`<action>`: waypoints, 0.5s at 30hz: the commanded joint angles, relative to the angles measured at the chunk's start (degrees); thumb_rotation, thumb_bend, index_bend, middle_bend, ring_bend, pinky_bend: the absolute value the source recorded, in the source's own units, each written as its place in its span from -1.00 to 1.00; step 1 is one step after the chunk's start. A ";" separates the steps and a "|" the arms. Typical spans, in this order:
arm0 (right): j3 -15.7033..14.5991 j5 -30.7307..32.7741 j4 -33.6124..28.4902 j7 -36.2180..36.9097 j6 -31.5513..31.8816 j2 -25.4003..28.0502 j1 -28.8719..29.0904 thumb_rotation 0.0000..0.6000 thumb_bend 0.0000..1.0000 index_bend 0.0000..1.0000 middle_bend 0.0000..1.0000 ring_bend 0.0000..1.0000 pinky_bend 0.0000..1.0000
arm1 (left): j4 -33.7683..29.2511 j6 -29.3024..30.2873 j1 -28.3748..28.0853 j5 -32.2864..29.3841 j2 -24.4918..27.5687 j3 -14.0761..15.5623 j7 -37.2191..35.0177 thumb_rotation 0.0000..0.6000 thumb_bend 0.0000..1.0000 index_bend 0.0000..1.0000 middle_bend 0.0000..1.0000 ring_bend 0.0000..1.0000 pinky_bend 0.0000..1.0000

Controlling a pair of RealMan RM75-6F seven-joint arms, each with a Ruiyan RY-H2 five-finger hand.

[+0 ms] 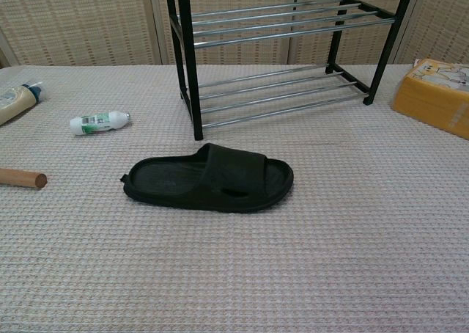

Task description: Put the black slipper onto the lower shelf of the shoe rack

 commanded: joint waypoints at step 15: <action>-0.47 -1.60 0.41 0.90 -1.03 -0.26 0.90 1.00 -0.34 -1.00 -0.61 -0.92 -0.94 | -0.63 -0.34 -0.03 -0.42 0.24 0.17 0.13 1.00 -0.51 -0.60 -0.79 -0.81 -0.50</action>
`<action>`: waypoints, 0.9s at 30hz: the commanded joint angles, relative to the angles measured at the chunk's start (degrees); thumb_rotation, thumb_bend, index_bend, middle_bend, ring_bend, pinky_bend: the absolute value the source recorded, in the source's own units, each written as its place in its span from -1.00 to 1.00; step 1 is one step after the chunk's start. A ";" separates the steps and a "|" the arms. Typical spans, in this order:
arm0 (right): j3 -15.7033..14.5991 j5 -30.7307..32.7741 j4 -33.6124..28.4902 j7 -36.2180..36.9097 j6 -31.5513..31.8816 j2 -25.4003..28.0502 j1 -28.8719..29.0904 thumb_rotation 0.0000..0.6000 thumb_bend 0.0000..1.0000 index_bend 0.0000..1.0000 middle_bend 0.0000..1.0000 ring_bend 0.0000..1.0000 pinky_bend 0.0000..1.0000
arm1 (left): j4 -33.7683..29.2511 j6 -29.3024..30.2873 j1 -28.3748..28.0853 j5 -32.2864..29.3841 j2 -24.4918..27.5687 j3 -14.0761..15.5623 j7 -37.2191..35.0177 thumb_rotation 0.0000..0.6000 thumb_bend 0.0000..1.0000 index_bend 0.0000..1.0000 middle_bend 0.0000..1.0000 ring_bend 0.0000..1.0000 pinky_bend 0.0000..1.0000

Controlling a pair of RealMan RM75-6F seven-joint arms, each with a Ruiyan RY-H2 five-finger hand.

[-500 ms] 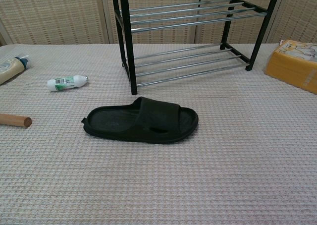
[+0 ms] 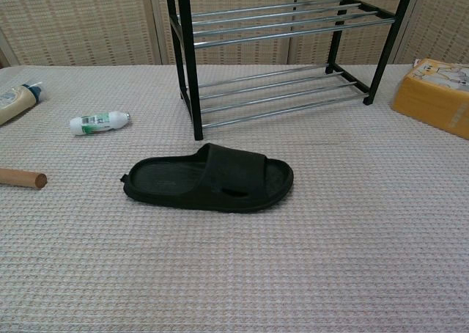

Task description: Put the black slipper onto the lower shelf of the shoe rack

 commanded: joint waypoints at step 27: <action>3.19 -13.30 -8.63 -6.75 -30.86 -7.59 30.12 1.00 0.20 -0.82 -0.55 -0.80 -0.64 | -0.95 2.06 1.63 -0.26 1.71 0.28 -0.57 1.00 -0.51 -0.60 -0.79 -0.81 -0.50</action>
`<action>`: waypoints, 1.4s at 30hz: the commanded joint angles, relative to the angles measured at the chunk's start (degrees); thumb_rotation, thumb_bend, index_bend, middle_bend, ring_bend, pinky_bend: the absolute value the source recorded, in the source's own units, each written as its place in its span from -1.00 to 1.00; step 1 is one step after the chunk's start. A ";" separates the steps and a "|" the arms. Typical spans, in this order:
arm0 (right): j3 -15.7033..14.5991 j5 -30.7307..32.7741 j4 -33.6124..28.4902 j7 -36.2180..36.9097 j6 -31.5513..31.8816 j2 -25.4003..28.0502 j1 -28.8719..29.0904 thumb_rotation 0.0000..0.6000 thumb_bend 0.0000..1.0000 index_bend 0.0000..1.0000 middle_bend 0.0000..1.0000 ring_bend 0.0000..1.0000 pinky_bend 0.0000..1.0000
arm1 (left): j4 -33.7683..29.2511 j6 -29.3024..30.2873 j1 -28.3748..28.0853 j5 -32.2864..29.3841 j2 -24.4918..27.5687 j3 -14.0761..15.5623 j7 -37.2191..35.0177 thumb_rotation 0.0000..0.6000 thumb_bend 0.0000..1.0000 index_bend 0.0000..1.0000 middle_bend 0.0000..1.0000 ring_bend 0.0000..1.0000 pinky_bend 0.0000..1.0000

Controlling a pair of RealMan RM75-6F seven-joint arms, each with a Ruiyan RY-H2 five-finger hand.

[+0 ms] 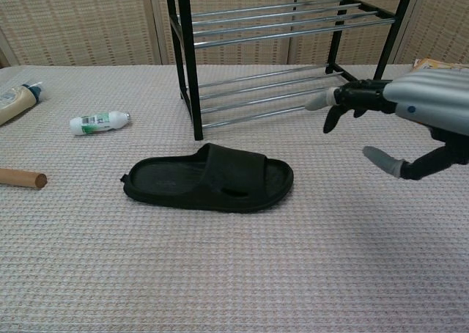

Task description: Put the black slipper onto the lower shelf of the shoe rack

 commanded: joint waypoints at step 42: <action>1.13 20.26 7.84 -19.42 -19.58 -11.86 21.15 1.00 0.69 -0.82 -0.29 -0.95 -0.86 | -0.37 1.02 1.65 1.51 0.65 0.71 -3.17 1.00 -0.51 -0.60 -0.79 -0.81 -0.50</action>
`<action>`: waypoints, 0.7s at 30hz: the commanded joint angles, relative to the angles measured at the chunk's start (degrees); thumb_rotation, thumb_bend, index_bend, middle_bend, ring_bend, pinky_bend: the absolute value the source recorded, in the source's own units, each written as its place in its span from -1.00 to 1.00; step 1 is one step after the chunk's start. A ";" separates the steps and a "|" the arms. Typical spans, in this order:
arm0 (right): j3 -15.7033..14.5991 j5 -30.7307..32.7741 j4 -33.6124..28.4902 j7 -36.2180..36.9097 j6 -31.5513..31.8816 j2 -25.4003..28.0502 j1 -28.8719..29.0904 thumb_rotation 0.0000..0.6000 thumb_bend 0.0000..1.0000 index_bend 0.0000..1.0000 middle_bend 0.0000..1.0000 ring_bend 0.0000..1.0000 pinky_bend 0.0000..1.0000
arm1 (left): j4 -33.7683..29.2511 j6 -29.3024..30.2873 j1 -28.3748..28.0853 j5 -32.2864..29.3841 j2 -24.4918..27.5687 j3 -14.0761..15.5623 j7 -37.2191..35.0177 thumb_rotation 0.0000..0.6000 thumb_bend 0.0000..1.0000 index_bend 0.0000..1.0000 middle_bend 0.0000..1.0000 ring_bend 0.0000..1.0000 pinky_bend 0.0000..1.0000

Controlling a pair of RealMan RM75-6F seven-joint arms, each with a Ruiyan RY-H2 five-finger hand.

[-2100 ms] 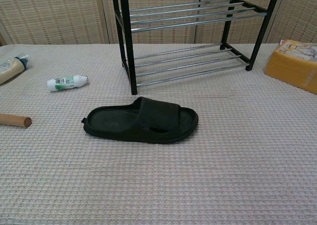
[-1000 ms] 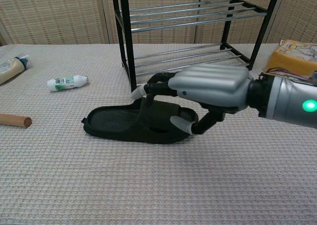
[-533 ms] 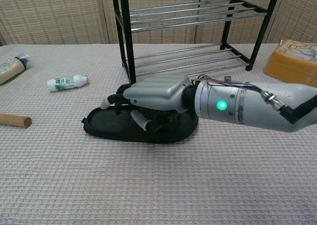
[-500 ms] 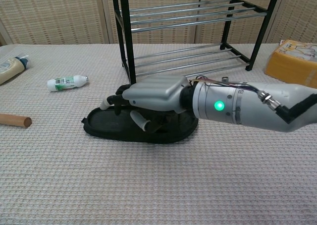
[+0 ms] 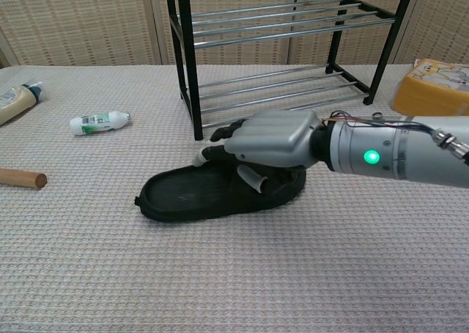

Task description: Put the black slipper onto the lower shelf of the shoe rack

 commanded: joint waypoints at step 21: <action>-6.51 -9.98 -2.24 12.61 16.61 8.74 -8.19 1.00 -0.34 -0.86 -0.65 -1.00 -0.86 | -1.40 -0.95 -0.59 0.10 -0.40 0.07 1.72 1.00 -0.51 -0.60 -0.79 -0.81 -0.50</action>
